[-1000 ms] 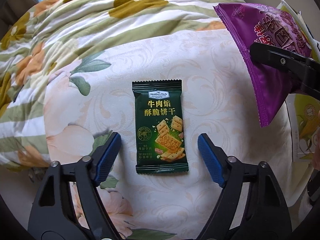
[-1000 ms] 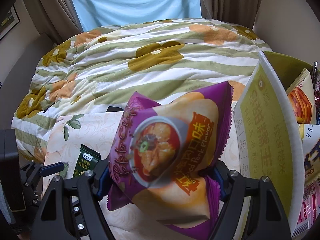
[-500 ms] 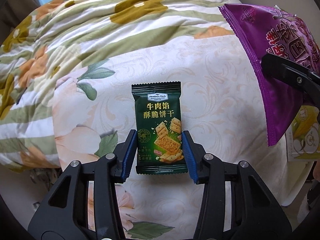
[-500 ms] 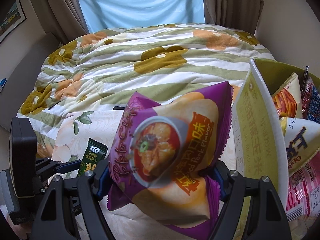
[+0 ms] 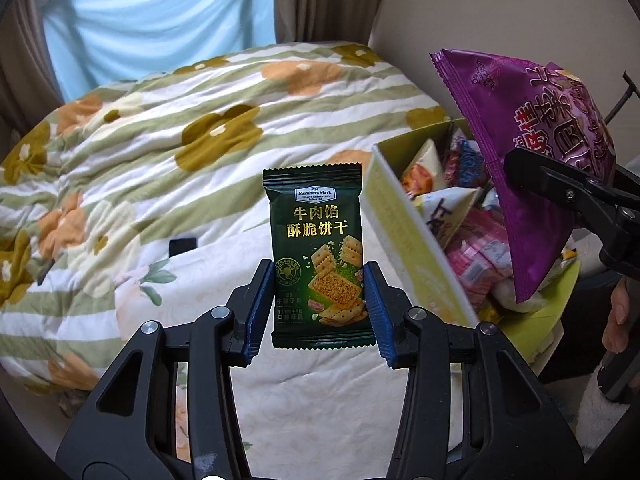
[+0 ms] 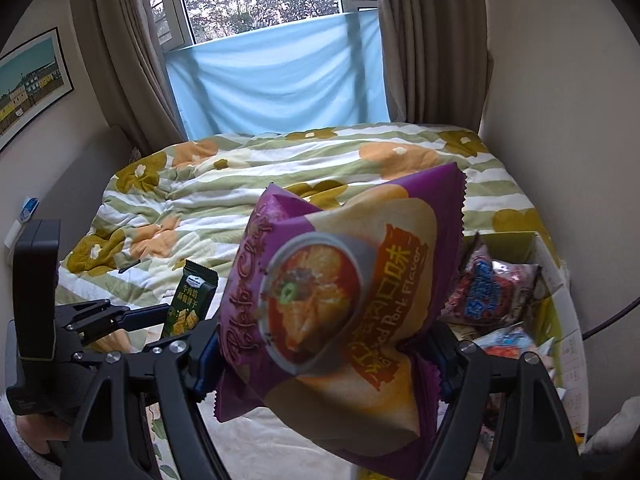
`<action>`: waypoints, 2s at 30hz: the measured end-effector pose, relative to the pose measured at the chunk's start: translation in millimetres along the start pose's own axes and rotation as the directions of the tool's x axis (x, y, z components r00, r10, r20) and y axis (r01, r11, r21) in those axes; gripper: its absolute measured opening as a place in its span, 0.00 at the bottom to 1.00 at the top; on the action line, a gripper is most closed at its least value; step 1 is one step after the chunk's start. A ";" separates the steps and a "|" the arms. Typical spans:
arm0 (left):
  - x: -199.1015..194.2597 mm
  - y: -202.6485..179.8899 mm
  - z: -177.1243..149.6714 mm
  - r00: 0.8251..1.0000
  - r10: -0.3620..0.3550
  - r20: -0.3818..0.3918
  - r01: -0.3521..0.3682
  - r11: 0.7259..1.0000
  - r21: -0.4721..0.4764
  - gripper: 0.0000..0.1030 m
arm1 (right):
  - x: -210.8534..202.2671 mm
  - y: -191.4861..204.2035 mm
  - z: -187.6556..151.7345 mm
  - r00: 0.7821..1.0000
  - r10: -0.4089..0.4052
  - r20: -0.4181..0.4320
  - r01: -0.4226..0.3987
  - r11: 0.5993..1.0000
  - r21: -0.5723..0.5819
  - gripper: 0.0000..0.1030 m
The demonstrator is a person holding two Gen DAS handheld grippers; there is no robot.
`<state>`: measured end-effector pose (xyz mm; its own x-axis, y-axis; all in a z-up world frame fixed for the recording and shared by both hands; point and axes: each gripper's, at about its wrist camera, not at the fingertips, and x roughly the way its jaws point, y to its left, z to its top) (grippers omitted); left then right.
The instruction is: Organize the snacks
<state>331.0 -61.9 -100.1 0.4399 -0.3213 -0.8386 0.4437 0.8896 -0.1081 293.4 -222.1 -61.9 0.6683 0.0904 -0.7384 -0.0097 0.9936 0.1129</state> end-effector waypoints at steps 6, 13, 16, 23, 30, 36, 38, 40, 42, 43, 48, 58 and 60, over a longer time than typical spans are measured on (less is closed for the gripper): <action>2.5 -101.8 -2.7 0.998 -0.056 0.000 0.056 0.998 -0.006 0.40 | -45.8 -73.1 -8.1 0.999 -0.036 0.014 0.036 0.999 -0.001 0.73; 27.4 -197.0 -22.4 0.997 -0.061 -0.037 0.060 0.997 -0.042 0.40 | -67.9 -148.9 -27.8 1.000 -0.016 -0.004 0.016 1.000 0.000 0.73; 34.6 -220.6 -28.7 0.997 -0.059 -0.047 0.055 0.996 -0.077 0.41 | -69.8 -172.7 -31.0 1.000 0.004 -0.022 -0.004 1.000 -0.012 0.73; 25.0 -222.7 -35.8 1.000 0.014 -0.007 -0.014 0.989 -0.149 0.99 | -68.3 -199.9 -29.3 0.997 0.065 -0.039 -0.067 0.997 -0.036 0.73; 12.6 -187.7 -31.3 0.994 0.106 0.016 -0.100 0.969 -0.226 0.99 | -56.0 -197.6 -22.5 0.988 0.141 -0.064 -0.144 0.988 -0.059 0.73; 0.8 -166.7 -31.2 0.986 0.163 0.026 -0.148 0.942 -0.301 0.99 | -33.4 -177.6 -1.2 0.979 0.174 -0.104 -0.186 0.976 -0.118 0.75; -0.7 -160.6 -33.5 0.983 0.181 0.016 -0.167 0.933 -0.318 0.99 | -21.7 -169.5 3.9 0.975 0.186 -0.125 -0.202 0.970 -0.135 0.75; -1.3 -154.9 -36.0 0.981 0.194 0.002 -0.182 0.925 -0.334 0.99 | -10.6 -162.2 5.9 0.976 0.173 -0.128 -0.192 0.969 -0.153 0.77; -0.5 -149.8 -39.4 0.980 0.199 -0.008 -0.189 0.918 -0.348 0.99 | 0.4 -160.7 5.7 0.978 0.162 -0.132 -0.182 0.971 -0.155 0.87; -0.4 -147.5 -41.3 0.980 0.200 -0.011 -0.191 0.916 -0.354 0.99 | 5.2 -160.1 4.9 0.978 0.158 -0.135 -0.178 0.972 -0.152 0.94; -1.7 -142.3 -56.5 0.978 0.207 -0.022 -0.201 0.909 -0.365 0.99 | 5.2 -164.6 -5.2 0.985 0.138 -0.101 -0.151 0.979 -0.136 0.99; -49.2 -142.1 -78.3 0.974 0.220 0.062 -0.190 0.931 -0.312 0.99 | -44.8 -154.1 -23.8 0.996 0.086 -0.027 -0.088 0.990 -0.110 0.99; -68.5 -141.4 -84.0 0.967 0.235 0.097 -0.198 0.934 -0.297 0.99 | -62.6 -146.6 -28.7 0.997 0.077 0.002 -0.076 0.992 -0.104 0.99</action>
<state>172.6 -138.3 -72.2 0.6057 -0.1327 -0.7846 0.0959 0.9910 -0.0936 231.7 -371.5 -51.3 0.6672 0.1663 -0.7261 -0.1376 0.9855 0.0994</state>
